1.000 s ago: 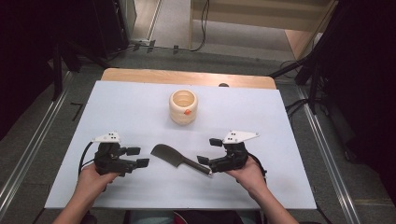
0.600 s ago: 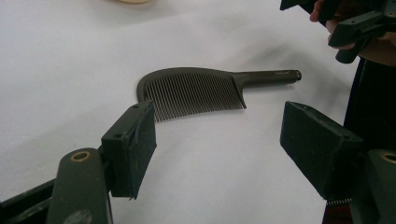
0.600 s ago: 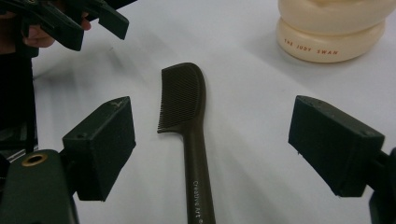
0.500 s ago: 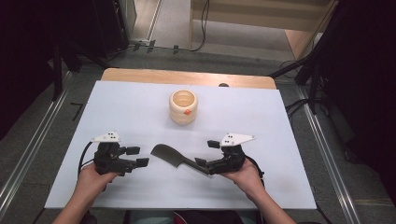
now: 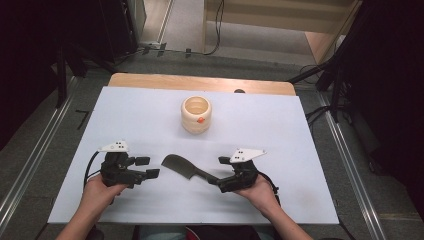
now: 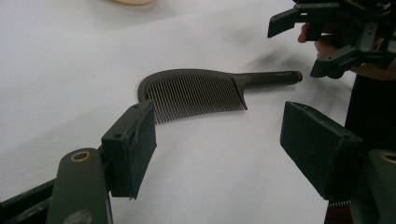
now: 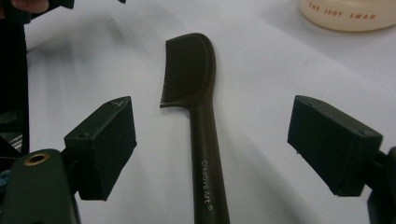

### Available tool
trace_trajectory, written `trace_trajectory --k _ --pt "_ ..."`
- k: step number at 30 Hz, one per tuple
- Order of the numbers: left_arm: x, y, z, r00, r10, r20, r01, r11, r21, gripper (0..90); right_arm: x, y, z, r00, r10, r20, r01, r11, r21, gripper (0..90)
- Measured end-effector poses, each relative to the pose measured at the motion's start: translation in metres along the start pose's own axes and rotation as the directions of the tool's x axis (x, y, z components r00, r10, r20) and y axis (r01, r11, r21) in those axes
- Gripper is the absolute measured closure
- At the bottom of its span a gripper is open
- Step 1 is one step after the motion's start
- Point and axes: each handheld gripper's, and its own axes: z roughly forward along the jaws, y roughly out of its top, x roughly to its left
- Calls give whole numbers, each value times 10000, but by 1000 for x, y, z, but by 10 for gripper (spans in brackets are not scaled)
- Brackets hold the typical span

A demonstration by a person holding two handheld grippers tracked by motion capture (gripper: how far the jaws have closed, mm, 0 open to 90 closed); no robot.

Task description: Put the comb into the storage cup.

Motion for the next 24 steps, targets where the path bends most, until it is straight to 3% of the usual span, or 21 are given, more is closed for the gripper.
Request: trace_trajectory --k 13,18,24 --pt "0 0 0 10000 -15 -2 15 10000 -4 277 -1 -11 12 9999 -128 59 123 9968 794 174" --pt "0 0 0 10000 -7 5 7 10000 -6 277 2 -14 17 9989 -437 178 411 9910 1271 200" --pt "0 0 0 10000 -17 -26 17 10000 -7 277 4 -14 19 9962 -777 385 715 9874 1410 258"
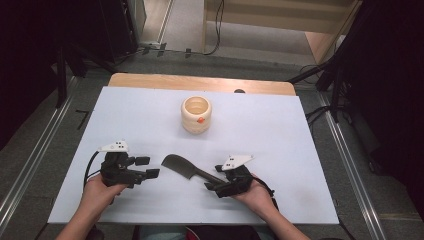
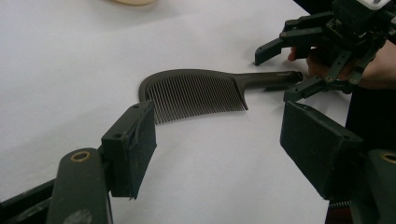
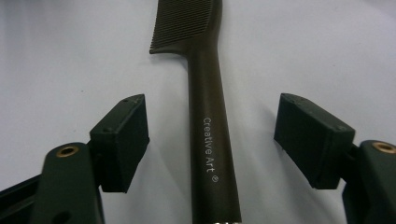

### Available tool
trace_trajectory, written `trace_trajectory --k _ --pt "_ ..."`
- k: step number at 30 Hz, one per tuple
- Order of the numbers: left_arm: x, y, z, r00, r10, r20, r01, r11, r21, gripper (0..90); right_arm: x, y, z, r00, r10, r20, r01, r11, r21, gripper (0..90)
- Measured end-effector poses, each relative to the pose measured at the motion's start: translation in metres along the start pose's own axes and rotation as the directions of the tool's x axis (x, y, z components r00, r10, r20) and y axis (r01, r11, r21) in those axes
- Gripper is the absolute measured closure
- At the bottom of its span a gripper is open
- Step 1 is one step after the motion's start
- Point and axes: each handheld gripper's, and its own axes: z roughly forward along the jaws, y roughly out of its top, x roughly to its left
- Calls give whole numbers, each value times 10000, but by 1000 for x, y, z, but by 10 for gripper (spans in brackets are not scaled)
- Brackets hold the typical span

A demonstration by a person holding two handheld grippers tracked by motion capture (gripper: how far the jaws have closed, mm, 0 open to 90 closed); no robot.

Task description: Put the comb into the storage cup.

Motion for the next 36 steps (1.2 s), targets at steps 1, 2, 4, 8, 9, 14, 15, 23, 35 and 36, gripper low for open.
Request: trace_trajectory --k 1,2,4,8,9,14,15,23,35,36 --pt "0 0 0 10000 1 -10 -1 10000 2 277 0 0 0 10000 0 0 0 10000 0 258" --pt "0 0 0 10000 -3 -7 3 10000 1 277 1 0 0 10000 -44 27 44 10000 35 267" --pt "0 0 0 10000 -1 -11 1 10000 -2 277 3 0 0 9998 -107 174 106 9999 84 294" --pt "0 0 0 10000 1 -10 -1 10000 -6 277 6 -1 0 9983 -386 428 382 9992 114 371" --pt "0 0 0 10000 -2 -11 2 10000 -8 277 8 -1 0 9969 -528 575 520 9985 145 419" --pt "0 0 1 10000 4 -9 -4 10000 -9 277 9 -2 0 9945 -720 761 712 9974 127 511" --pt "0 0 1 10000 -4 -6 4 10000 -8 277 10 -2 0 9940 -769 783 762 9970 127 527" --pt "1 0 2 9999 -105 49 104 9999 123 277 12 -3 -1 9936 -830 762 825 9965 102 683" --pt "1 1 4 9997 -231 27 230 9996 156 259 12 -1 -2 9963 -565 654 557 9983 144 700" --pt "1 2 4 9993 -382 -4 382 9990 237 259 11 -1 -2 9975 -431 552 426 9990 95 700"
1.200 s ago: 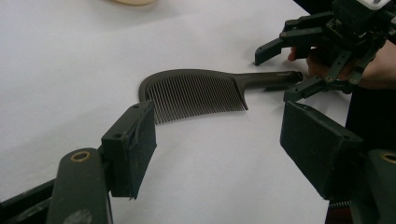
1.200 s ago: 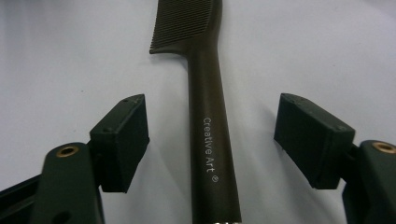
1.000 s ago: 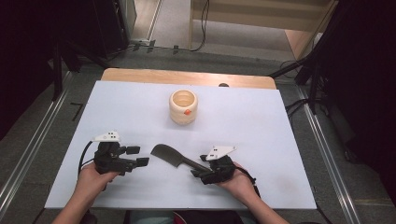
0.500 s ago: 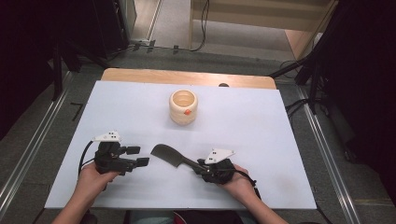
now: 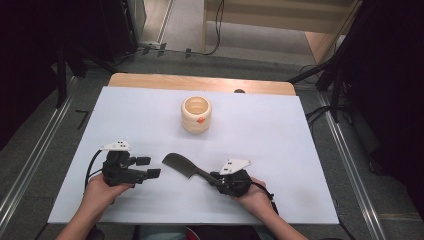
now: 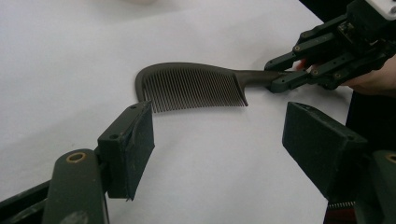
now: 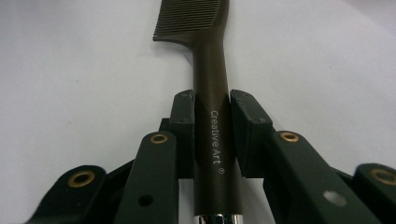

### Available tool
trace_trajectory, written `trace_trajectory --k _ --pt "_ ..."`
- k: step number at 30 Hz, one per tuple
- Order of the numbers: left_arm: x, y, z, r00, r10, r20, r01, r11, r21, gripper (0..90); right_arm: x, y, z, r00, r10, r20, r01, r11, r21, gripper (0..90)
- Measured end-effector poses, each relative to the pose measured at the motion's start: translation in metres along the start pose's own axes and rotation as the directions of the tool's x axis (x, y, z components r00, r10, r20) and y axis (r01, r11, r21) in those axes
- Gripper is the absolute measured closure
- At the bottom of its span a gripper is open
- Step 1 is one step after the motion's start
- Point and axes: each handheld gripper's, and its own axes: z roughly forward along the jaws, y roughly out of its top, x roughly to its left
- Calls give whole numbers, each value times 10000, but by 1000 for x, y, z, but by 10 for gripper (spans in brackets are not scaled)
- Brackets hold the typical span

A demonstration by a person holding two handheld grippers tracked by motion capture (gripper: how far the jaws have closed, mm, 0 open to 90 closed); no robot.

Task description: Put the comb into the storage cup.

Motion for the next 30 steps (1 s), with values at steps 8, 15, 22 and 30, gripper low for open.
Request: trace_trajectory --k 8,15,22,30 --pt "-1 1 2 9995 -246 180 244 9996 120 259 1 4 0 9987 385 -321 -390 9991 -153 701" --pt "-2 1 3 9989 -414 210 412 9991 93 240 2 11 -5 9982 552 -234 -562 9973 -481 701" --pt "-4 2 3 9986 -510 127 510 9987 10 240 2 21 -12 9961 869 -142 -878 9923 -871 701" --pt "-4 5 1 9971 -725 223 730 9971 -213 240 0 34 -14 9928 1197 4 -1187 9849 -1258 701"
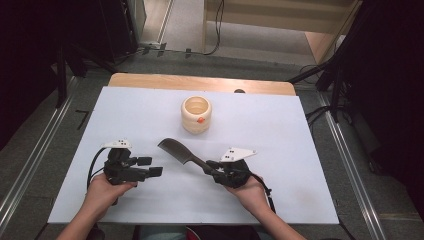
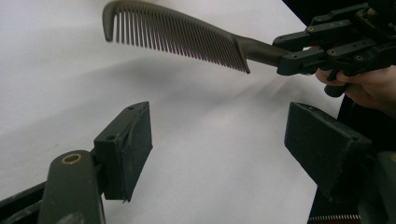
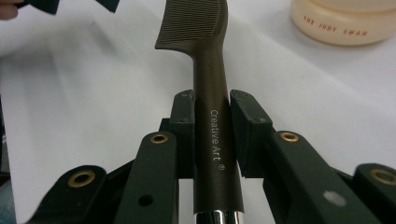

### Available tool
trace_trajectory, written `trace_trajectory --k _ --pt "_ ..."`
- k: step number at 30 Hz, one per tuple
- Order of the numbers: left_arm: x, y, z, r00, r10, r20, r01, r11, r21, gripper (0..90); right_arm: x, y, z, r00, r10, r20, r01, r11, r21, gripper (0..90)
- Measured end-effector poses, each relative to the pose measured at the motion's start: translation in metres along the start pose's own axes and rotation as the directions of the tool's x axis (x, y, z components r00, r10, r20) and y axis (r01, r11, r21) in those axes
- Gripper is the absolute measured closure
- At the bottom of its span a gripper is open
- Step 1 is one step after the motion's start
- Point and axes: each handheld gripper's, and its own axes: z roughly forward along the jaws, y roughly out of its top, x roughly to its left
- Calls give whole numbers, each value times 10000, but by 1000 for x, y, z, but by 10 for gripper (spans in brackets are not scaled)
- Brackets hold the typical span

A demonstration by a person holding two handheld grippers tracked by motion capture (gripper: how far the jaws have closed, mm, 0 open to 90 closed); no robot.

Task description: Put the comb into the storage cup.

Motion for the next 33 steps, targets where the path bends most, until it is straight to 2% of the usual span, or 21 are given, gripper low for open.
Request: trace_trajectory --k 5,14,23,24,31,33 --pt "-3 3 -1 10000 -38 -59 38 9999 -99 241 4 9 2 9996 227 148 -223 9994 -253 701" --pt "-10 10 2 9998 -111 -187 111 9999 -5 245 9 17 12 9983 423 390 -402 9978 -524 701" --pt "-15 18 7 9981 37 -611 -46 9999 -142 245 14 29 23 9963 645 566 -587 9934 -983 701" --pt "-15 19 7 9979 36 -649 -45 9999 -134 245 15 33 25 9955 719 611 -645 9912 -1160 701" --pt "-15 27 9 9968 -38 -802 11 9994 -338 245 19 42 32 9945 705 776 -583 9870 -1495 701" --pt "-16 30 9 9965 -100 -831 68 9992 -391 245 21 44 35 9935 693 903 -526 9831 -1752 701"
